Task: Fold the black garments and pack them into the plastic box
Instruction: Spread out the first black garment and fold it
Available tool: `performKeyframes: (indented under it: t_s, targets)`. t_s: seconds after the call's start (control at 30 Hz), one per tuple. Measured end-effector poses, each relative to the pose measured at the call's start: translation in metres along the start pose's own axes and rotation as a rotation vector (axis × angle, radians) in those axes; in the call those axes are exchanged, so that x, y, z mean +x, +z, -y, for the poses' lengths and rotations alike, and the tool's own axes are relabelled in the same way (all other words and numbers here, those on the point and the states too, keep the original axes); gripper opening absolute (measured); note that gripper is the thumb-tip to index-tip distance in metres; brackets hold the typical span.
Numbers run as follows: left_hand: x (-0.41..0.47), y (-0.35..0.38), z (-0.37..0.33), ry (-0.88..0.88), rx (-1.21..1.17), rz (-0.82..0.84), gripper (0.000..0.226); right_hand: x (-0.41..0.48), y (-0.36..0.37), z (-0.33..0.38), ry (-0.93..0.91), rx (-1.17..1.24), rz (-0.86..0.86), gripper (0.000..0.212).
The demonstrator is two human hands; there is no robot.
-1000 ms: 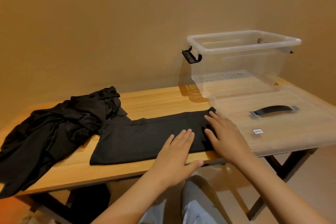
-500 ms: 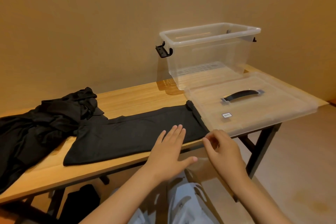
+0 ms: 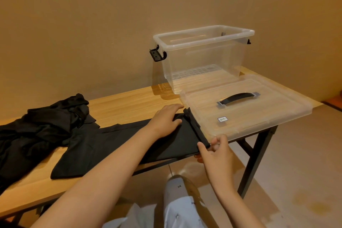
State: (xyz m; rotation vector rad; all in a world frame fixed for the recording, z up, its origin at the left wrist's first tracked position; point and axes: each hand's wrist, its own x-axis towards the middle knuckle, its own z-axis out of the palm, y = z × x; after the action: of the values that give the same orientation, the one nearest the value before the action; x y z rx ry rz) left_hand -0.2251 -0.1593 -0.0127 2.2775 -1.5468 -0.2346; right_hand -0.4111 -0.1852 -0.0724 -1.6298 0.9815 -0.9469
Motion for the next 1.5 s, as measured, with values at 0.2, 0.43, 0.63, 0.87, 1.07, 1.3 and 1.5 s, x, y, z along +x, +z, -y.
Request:
performKeyframes:
  t_s: [0.2, 0.43, 0.63, 0.87, 1.07, 1.3, 1.5]
  targets:
    - [0.022, 0.011, -0.004, 0.200, -0.008, 0.026, 0.054, 0.000, 0.001, 0.003, -0.071, 0.031, -0.002, 0.023]
    - [0.022, 0.015, 0.002, 0.270, -0.027, -0.004, 0.052, 0.003, 0.005, 0.009, -0.205, 0.093, 0.068, 0.033]
    - [0.020, 0.012, 0.001, 0.338, -0.076, 0.036, 0.050, 0.007, 0.003, 0.017, -0.194, 0.307, 0.210, 0.030]
    - [0.028, -0.016, 0.004, 0.377, 0.151, -0.020, 0.022, 0.013, 0.000, 0.025, -0.208, 0.343, 0.168, 0.042]
    - [0.055, -0.041, -0.009, 0.383, 0.150, -0.134, 0.016, 0.030, -0.007, 0.039, -0.219, 0.373, 0.008, 0.027]
    - [0.094, -0.058, -0.034, 0.329, 0.158, 0.011, 0.017, 0.073, -0.026, 0.036, -0.194, 0.308, -0.140, 0.029]
    - [0.100, -0.075, -0.035, 0.345, 0.136, 0.060, 0.021, 0.078, -0.025, 0.044, -0.198, 0.260, -0.139, 0.031]
